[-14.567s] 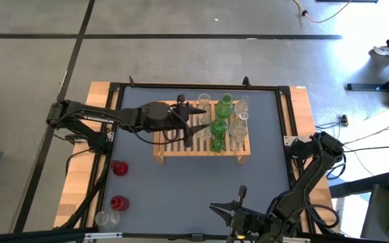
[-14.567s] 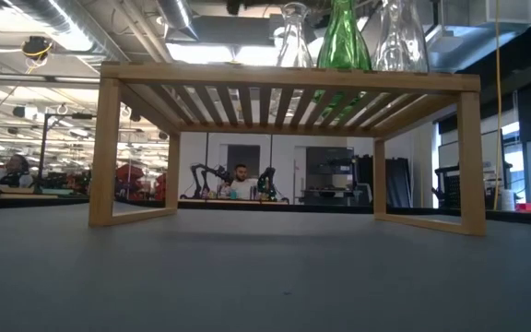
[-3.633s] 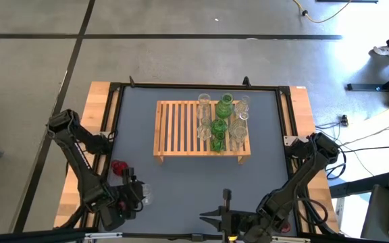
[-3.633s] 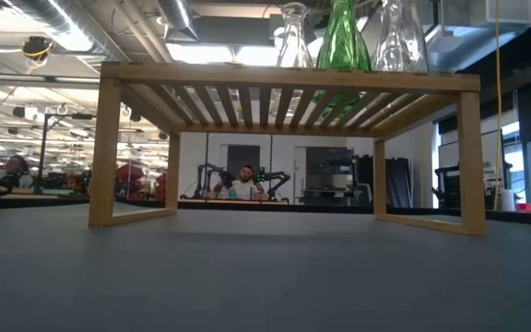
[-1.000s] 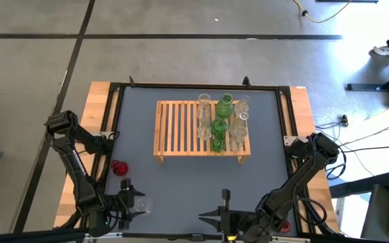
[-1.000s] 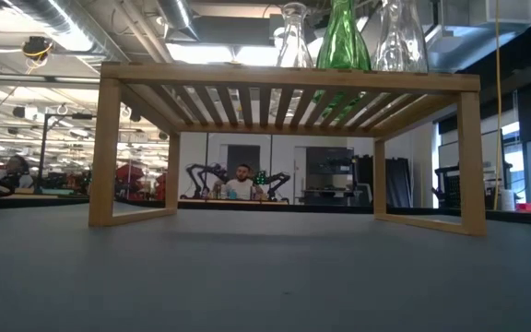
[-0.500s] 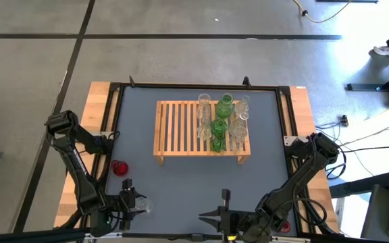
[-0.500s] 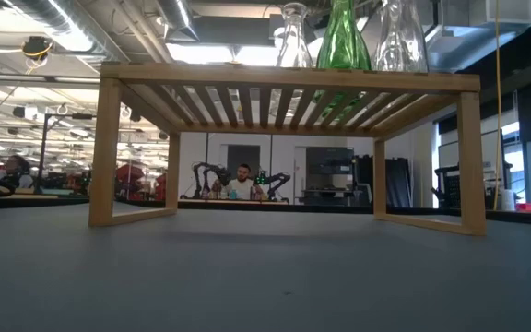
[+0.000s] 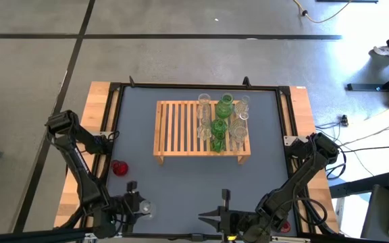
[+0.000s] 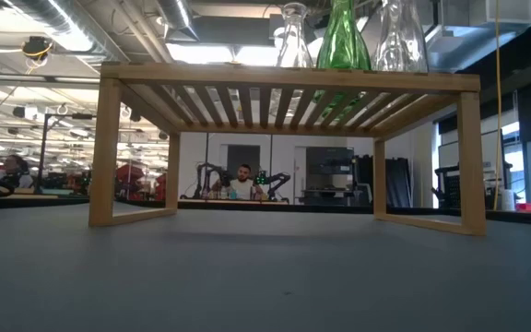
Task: Sort vases onto shelf
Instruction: Put the transparent bottle on the shelf
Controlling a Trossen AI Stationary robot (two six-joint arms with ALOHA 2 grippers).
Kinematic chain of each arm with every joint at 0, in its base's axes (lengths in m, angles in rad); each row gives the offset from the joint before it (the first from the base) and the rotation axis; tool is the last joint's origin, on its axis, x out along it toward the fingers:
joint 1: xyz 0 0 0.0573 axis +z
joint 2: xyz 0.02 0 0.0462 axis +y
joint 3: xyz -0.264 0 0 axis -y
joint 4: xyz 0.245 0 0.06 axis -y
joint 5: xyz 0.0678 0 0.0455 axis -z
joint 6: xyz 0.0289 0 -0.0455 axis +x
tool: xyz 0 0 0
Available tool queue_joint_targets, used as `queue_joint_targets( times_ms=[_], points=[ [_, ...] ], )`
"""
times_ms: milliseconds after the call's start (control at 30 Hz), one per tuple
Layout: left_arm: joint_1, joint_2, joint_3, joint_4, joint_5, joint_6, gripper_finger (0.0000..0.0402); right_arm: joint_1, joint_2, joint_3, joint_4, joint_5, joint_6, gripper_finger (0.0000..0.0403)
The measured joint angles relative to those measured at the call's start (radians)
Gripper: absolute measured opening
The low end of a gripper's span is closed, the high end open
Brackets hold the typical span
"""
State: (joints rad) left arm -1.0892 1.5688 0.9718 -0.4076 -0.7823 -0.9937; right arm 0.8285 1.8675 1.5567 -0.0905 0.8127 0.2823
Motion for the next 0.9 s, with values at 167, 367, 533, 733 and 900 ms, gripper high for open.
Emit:
queue_joint_targets(
  times_ms=[167,367,533,733,900],
  points=[
    [0.030,0.000,0.092,-0.002,0.018,0.118,0.0170,0.002,0.000,0.000,0.000,0.015,-0.014,0.0026],
    [0.093,0.000,0.210,-0.003,0.050,0.282,0.0165,0.003,0.000,0.000,-0.001,0.015,-0.030,0.0026],
    [0.156,0.000,0.307,-0.015,0.095,0.397,0.0166,0.017,0.000,0.000,-0.002,0.026,-0.050,0.0026],
    [0.224,0.000,0.409,-0.033,0.110,0.501,0.0167,0.061,-0.008,0.000,-0.010,0.118,-0.057,0.0026],
    [0.282,0.000,0.467,-0.036,0.156,0.563,0.0168,0.103,-0.017,0.000,-0.012,0.221,-0.079,0.0026]
  ],
)
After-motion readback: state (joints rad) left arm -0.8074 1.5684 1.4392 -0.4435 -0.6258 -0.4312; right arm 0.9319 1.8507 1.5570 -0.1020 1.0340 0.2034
